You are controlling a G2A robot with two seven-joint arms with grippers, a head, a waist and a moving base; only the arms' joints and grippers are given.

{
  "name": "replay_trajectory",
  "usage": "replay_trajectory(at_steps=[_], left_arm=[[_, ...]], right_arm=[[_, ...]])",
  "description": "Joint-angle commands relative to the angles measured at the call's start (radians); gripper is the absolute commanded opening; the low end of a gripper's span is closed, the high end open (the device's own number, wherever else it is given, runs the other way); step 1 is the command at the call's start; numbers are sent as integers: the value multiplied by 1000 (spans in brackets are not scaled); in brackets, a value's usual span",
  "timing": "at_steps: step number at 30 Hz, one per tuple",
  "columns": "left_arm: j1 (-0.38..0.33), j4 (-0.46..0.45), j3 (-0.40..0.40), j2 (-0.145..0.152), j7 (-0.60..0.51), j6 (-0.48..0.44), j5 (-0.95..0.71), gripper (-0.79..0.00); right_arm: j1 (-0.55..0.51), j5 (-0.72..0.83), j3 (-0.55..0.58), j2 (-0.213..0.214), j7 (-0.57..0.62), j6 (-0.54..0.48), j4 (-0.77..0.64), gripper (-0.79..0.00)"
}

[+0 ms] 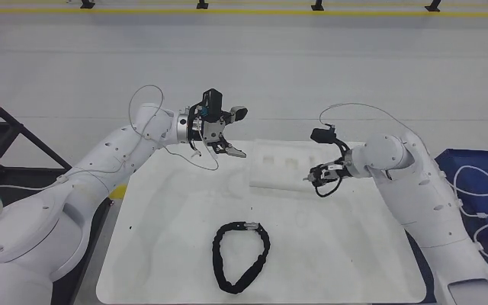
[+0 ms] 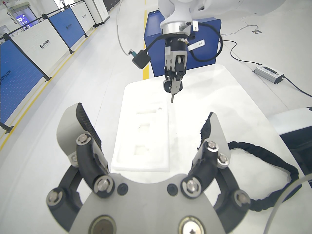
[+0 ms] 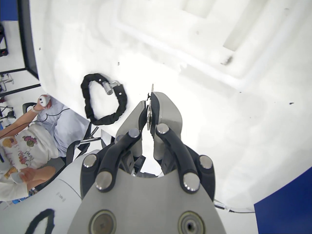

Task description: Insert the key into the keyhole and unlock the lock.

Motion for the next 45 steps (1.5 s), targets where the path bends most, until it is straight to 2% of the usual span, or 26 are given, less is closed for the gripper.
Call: replay_trajectory(at_steps=[1,7,16,29,37,45], left_arm=[[0,0,0,0,0,0,0,0],[0,0,0,0,0,0,0,0],[0,0,0,0,0,0,0,0],[0,0,0,0,0,0,0,0],[96,-33,-6,1,-98,10,0,0],[200,-35,0,6,-68,0,80,0]], right_arm=[[-33,60,52,10,6,-11,-31,-785],[-116,241,179,31,-16,-33,-56,-785],[-192,418,272,43,-93,-71,-31,-785],[-193,422,273,44,-96,-74,-30,-785],[-193,422,273,44,-96,-74,-30,-785],[-193,422,273,44,-96,-74,-30,-785]])
